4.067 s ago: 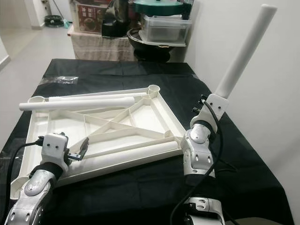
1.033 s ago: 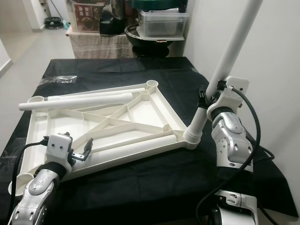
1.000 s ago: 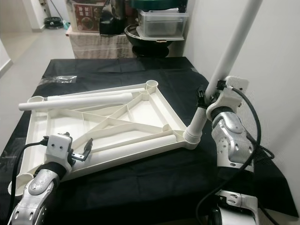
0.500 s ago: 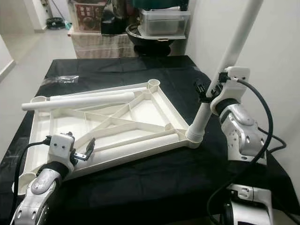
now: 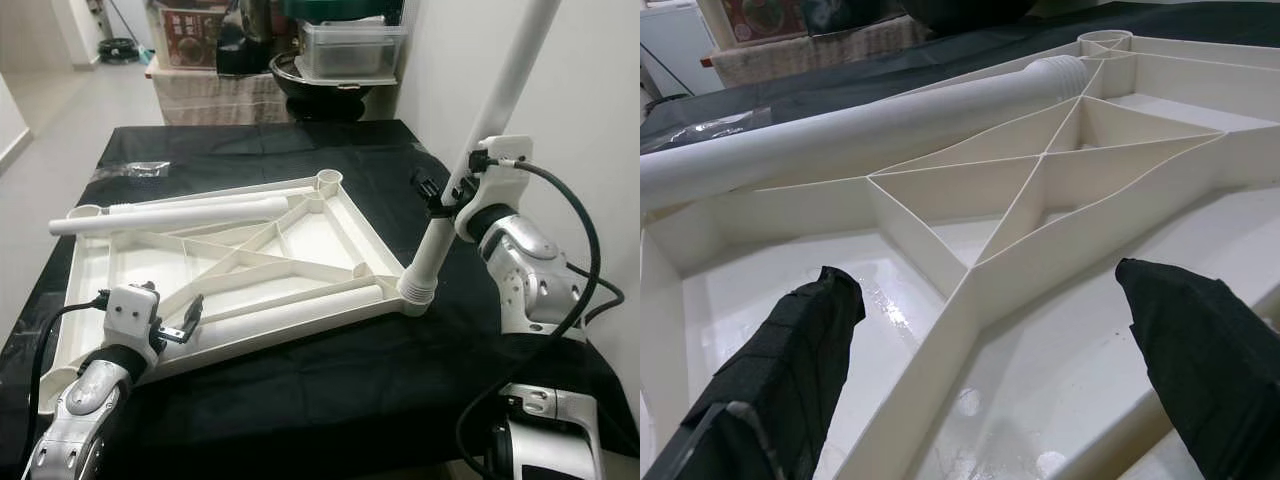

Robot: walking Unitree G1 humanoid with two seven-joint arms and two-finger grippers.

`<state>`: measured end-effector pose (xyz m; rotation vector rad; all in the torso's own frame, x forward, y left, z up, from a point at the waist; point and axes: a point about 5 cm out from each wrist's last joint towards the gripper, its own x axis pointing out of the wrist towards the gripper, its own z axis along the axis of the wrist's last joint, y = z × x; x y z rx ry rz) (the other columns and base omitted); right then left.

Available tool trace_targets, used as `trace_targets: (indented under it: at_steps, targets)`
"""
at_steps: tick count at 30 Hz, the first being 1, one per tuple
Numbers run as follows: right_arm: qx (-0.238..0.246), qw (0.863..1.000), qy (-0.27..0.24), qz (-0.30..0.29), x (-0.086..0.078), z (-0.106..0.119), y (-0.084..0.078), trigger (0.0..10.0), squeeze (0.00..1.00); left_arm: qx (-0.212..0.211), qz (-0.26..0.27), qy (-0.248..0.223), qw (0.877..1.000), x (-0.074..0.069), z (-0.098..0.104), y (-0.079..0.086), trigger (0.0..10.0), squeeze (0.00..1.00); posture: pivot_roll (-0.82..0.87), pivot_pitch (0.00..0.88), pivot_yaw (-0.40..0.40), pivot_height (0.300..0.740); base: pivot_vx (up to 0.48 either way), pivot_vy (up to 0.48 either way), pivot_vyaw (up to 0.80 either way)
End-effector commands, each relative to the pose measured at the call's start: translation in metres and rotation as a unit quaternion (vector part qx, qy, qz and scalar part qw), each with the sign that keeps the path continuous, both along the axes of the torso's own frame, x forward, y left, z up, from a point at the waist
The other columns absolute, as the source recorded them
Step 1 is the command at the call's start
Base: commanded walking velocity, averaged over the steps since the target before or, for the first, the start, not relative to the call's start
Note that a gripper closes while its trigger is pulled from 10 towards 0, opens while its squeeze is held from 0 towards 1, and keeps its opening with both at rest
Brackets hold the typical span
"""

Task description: Building children table

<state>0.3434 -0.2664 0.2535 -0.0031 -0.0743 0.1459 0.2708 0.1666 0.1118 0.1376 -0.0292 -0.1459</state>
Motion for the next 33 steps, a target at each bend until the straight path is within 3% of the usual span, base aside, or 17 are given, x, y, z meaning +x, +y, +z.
trace_targets:
  at_steps: [1,14,15,16,17,18,28,33]
  targets:
    - [-0.006,1.0,0.003,0.004,0.001,-0.002,-0.004,10.0,0.0,0.005,-0.001,0.023,1.0,-0.003,-0.01,0.001,10.0,0.0,-0.01,0.0,-0.023,0.74,0.0,0.0,0.0]
    - [-0.015,0.999,0.001,0.04,0.001,-0.003,-0.011,9.8,0.0,0.004,-0.002,0.023,1.0,-0.002,-0.01,0.001,10.0,0.0,-0.01,0.0,-0.024,0.74,0.0,0.0,0.0]
    - [-0.015,0.999,0.0,0.041,0.002,-0.003,-0.011,4.6,0.0,0.004,-0.002,0.023,1.0,-0.002,-0.01,0.001,10.0,0.0,-0.01,0.0,-0.024,0.74,0.0,0.0,0.0]
    - [-0.016,0.999,0.0,0.044,0.002,-0.004,-0.011,2.9,0.0,0.004,-0.002,0.023,1.0,-0.002,-0.01,0.001,10.0,0.0,-0.01,0.0,-0.024,0.74,0.0,0.0,0.0]
    - [-0.016,0.999,0.0,0.044,0.002,-0.004,-0.011,2.9,0.0,0.004,-0.002,0.023,1.0,-0.002,-0.01,0.001,10.0,0.0,-0.01,0.0,-0.024,0.74,0.0,0.0,0.0]
    - [-0.016,0.999,-0.001,0.045,0.002,-0.005,-0.012,0.0,0.0,0.004,-0.002,0.023,1.0,-0.002,-0.01,0.001,10.0,0.0,-0.01,0.0,-0.023,0.74,0.0,0.0,0.0]
    - [-0.019,0.999,0.003,0.048,0.001,-0.009,-0.015,0.0,0.0,0.005,-0.003,0.024,1.0,-0.003,-0.01,0.002,10.0,0.0,-0.01,0.0,-0.021,0.74,0.0,0.0,0.0]
    - [-0.013,0.999,0.03,0.029,0.002,-0.019,-0.012,0.0,0.0,0.005,-0.004,0.024,1.0,-0.003,-0.011,0.001,10.0,0.0,-0.01,0.0,-0.026,0.74,0.0,0.0,0.0]
